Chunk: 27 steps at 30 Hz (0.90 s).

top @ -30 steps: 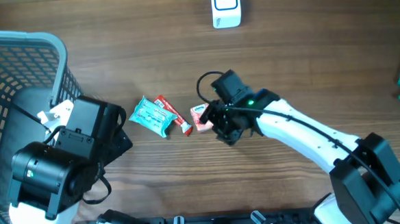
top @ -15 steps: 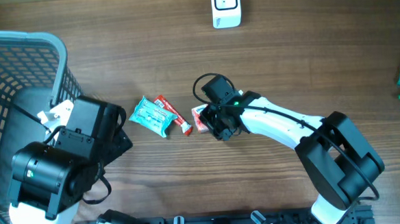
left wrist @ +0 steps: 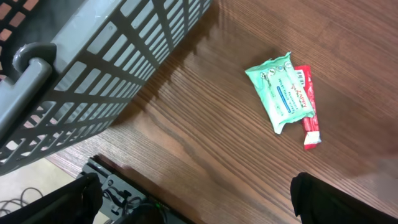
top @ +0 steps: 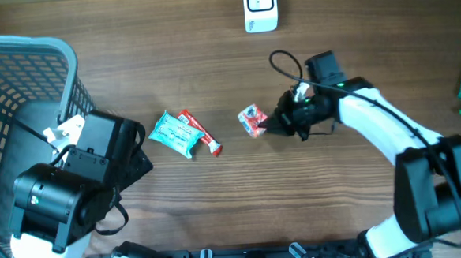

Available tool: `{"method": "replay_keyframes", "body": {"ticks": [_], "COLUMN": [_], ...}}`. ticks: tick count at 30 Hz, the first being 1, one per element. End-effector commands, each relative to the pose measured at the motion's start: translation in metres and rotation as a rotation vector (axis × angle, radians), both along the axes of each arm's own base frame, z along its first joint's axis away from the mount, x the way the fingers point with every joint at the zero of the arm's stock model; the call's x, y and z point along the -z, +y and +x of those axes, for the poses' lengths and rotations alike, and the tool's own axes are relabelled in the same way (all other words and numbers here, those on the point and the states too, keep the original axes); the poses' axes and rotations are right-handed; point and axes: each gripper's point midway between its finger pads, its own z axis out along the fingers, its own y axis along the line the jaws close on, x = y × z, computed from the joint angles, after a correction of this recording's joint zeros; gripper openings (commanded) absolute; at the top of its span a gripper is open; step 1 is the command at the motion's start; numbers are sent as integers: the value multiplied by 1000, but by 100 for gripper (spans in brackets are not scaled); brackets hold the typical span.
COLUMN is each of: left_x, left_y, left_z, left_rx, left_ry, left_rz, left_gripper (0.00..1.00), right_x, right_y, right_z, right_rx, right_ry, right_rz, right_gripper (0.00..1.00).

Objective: Scan the item barcode

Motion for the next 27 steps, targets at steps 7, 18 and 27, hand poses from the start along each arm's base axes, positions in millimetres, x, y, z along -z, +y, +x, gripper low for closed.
{"method": "replay_keyframes", "body": {"ticks": [7, 18, 27], "left_x": [-2, -2, -2], "left_y": [1, 1, 1], "left_z": [0, 0, 0], "left_rx": [15, 15, 15], "left_ry": [-5, -5, -4], "left_rz": [16, 16, 17], "left_gripper": [100, 100, 100], "right_x": [-48, -40, -109], "right_y": [1, -7, -68], "right_z": [-69, 104, 220], "right_rx": [-91, -9, 88], "right_ry": [284, -732, -1565], "right_rz": [239, -51, -696], "right_gripper": [4, 5, 4]}}
